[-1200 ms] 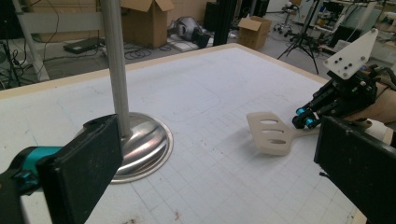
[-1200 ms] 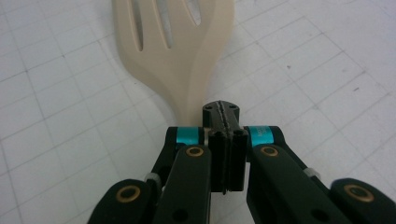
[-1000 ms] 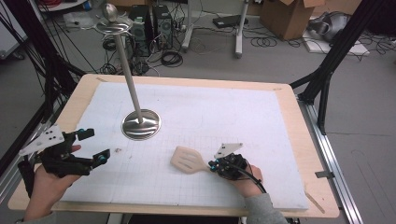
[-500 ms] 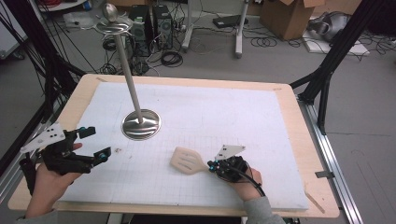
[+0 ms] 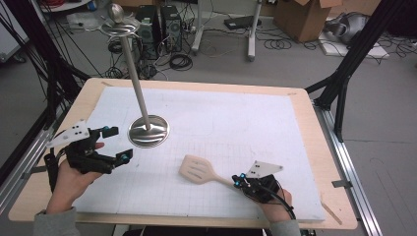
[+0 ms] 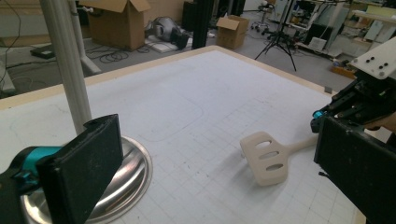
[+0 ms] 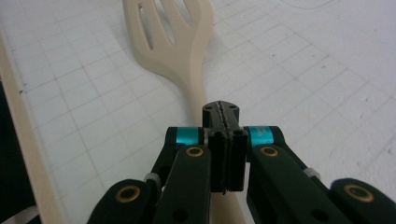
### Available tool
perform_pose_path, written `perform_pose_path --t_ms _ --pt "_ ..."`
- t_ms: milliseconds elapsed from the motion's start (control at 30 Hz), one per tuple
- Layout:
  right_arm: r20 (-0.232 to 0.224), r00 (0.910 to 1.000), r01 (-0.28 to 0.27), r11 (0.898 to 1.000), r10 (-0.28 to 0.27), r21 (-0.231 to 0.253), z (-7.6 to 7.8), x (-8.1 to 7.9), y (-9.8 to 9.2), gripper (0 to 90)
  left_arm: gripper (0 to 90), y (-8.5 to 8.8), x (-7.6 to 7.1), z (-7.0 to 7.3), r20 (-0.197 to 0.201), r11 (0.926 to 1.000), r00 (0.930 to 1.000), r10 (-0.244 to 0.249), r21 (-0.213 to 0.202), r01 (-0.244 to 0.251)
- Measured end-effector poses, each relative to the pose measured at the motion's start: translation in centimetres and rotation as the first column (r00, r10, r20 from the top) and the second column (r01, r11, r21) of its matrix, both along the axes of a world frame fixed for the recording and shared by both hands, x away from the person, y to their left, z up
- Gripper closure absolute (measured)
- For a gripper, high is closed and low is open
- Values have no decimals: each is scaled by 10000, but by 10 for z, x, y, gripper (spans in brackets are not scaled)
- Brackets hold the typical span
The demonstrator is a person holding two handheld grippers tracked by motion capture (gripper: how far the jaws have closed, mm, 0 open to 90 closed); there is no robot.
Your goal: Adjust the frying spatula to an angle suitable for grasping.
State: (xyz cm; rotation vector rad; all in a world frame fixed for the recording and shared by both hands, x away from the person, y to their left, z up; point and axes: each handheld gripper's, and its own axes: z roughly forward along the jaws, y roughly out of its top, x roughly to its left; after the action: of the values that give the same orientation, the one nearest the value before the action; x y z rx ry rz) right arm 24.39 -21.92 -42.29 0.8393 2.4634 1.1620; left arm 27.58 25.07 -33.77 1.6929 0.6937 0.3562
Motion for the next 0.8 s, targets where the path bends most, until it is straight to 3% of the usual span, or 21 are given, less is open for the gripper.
perform_pose_path --t_ms 400,800 --pt "-327 9994 152 9996 -143 252 -8 -25 -24 900 18 -4 6 0 -48 9997 9998 -205 -155 204" --pt "-647 9978 -136 9992 112 -363 -20 -33 -35 900 18 -6 6 -3 -88 9992 9993 -361 -144 360"
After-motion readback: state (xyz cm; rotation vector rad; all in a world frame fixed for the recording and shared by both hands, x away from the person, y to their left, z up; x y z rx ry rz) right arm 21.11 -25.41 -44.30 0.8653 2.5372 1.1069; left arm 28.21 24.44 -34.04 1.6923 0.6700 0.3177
